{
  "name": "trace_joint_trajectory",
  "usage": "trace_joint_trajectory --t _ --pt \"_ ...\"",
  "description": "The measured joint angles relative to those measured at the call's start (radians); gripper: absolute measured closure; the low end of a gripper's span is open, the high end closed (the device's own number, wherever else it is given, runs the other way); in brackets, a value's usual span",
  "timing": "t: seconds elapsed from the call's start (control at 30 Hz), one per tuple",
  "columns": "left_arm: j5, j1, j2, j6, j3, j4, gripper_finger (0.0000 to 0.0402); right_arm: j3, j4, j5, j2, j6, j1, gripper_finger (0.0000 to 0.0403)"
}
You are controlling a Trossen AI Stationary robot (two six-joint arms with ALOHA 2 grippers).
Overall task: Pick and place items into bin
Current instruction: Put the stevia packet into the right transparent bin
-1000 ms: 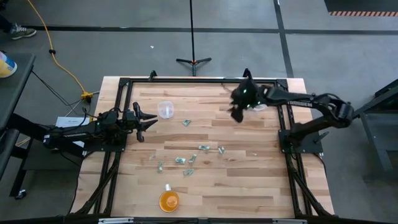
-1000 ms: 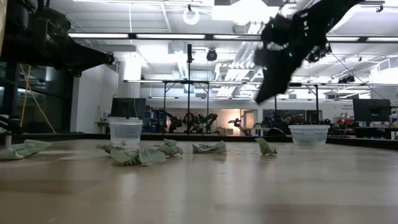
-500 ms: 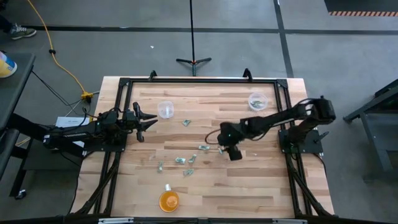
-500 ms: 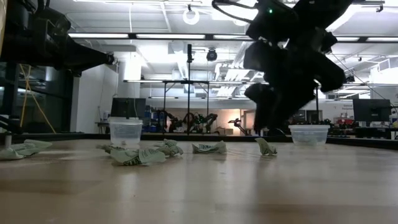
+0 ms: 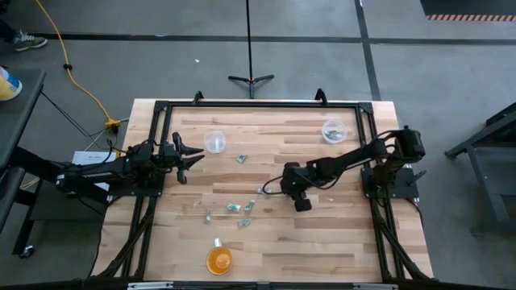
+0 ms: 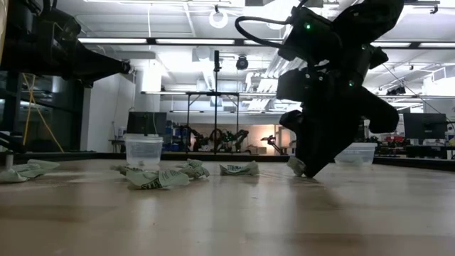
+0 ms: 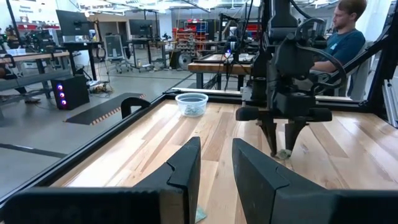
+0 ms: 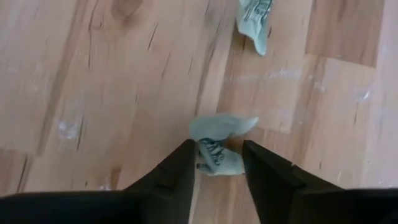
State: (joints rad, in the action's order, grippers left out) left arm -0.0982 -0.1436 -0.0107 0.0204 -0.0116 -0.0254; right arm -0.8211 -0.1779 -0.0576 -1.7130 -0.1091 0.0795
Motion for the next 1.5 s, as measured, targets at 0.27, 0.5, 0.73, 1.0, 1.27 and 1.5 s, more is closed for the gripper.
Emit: trace_joint_trajectory --t 0.27,0.5,0.73,1.0,1.27,1.5 --pt "0.000 0.000 0.000 0.000 0.000 0.000 0.0273 -0.019 -0.022 0.037 0.000 -0.023 -0.002 0.0390" --pt "0.000 0.000 0.000 0.000 0.000 0.000 0.0273 -0.041 -0.301 0.302 0.089 -0.092 -0.096 0.0387" --pt "0.000 0.000 0.000 0.000 0.000 0.000 0.0273 -0.041 -0.425 0.375 0.304 -0.139 -0.337 0.0390" --pt "0.000 0.000 0.000 0.000 0.000 0.000 0.0273 -0.041 -0.526 0.199 0.453 -0.114 -0.673 0.0392" --pt "0.000 0.000 0.000 0.000 0.000 0.000 0.0273 -0.041 -0.586 0.144 0.425 -0.065 -0.809 0.0395" --pt "0.000 0.000 0.000 0.000 0.000 0.000 0.0273 -0.040 -0.615 0.162 0.386 -0.011 -0.857 0.0335"
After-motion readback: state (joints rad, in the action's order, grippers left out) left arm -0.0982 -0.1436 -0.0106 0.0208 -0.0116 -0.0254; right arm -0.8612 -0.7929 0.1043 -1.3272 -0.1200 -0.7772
